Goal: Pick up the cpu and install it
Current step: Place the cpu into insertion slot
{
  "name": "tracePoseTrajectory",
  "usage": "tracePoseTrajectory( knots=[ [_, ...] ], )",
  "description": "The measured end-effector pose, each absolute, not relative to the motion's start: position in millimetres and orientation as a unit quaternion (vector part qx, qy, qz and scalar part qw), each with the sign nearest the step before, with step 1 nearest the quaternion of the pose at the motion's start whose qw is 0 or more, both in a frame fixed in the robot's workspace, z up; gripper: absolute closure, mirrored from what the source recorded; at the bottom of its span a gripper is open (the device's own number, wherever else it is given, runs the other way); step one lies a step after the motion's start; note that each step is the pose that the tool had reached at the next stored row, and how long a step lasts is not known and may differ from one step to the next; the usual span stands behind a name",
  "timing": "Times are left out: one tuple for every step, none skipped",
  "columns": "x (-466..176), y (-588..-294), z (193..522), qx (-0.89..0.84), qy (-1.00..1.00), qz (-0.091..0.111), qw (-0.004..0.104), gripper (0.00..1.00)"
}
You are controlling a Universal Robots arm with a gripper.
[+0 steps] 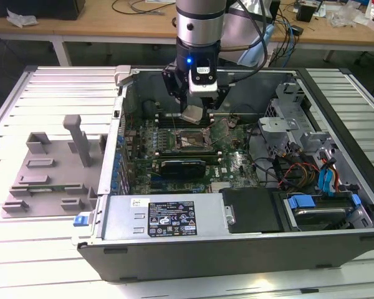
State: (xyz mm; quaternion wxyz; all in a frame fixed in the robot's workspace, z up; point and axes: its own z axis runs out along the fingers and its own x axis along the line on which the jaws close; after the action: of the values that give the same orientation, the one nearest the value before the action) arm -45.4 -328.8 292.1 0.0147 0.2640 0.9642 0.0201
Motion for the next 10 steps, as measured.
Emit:
tracePoseTrajectory(
  knots=[
    [-45.4,-328.8,292.0,0.274,0.962,0.02,0.015,0.45],
    [-45.4,-328.8,292.0,0.286,0.958,0.02,0.015,0.45],
    [-45.4,-328.8,292.0,0.294,0.956,0.02,0.015,0.45],
    [-45.4,-328.8,291.9,0.301,0.953,0.02,0.016,0.45],
    [-45.4,-328.8,291.8,0.315,0.949,0.019,0.016,0.45],
    [-45.4,-328.8,291.7,0.328,0.944,0.019,0.016,0.45],
    [-45.4,-328.8,291.7,0.342,0.939,0.019,0.016,0.45],
    [-45.4,-328.8,291.6,0.361,0.932,0.018,0.017,0.45],
    [-45.4,-328.8,291.5,0.372,0.928,0.018,0.017,0.45],
    [-45.4,-328.8,291.5,0.384,0.923,0.018,0.017,0.45]
  ],
)
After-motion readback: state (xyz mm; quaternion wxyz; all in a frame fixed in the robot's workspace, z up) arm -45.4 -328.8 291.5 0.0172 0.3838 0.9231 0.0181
